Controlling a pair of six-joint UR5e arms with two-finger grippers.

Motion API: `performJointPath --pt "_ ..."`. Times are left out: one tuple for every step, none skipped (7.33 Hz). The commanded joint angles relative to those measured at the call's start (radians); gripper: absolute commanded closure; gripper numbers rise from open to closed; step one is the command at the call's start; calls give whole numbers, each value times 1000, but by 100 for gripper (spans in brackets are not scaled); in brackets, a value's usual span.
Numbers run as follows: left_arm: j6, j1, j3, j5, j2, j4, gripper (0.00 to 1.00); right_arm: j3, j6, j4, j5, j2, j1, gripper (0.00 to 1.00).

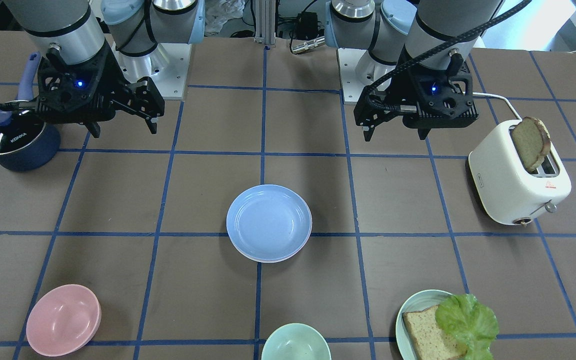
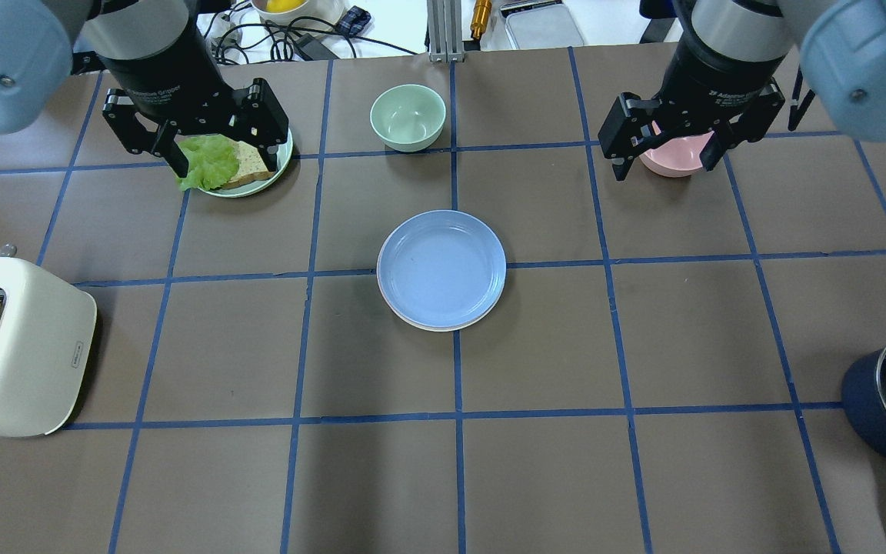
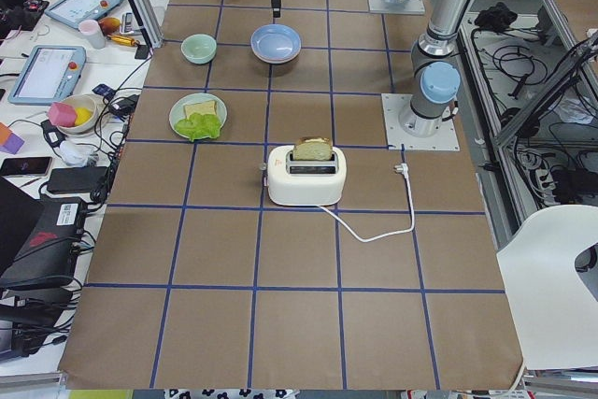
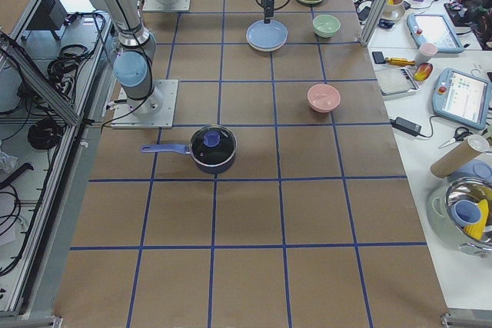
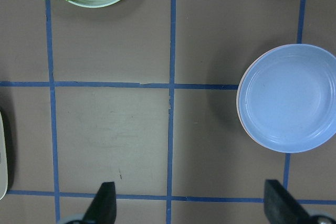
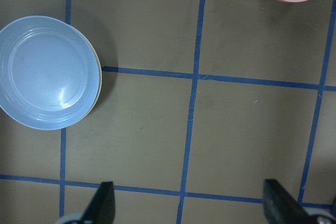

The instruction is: Stack three plates with pink and blue

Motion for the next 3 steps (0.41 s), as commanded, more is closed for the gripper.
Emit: performJointPath --pt "4 9 3 1 0 -22 0 3 -3 -2 -3 -3 -4 0" --pt "5 10 2 1 0 -17 0 3 -3 -5 -3 -3 -4 0" --pt "4 10 0 -1 0 -18 0 3 2 -5 -3 -3 -4 0"
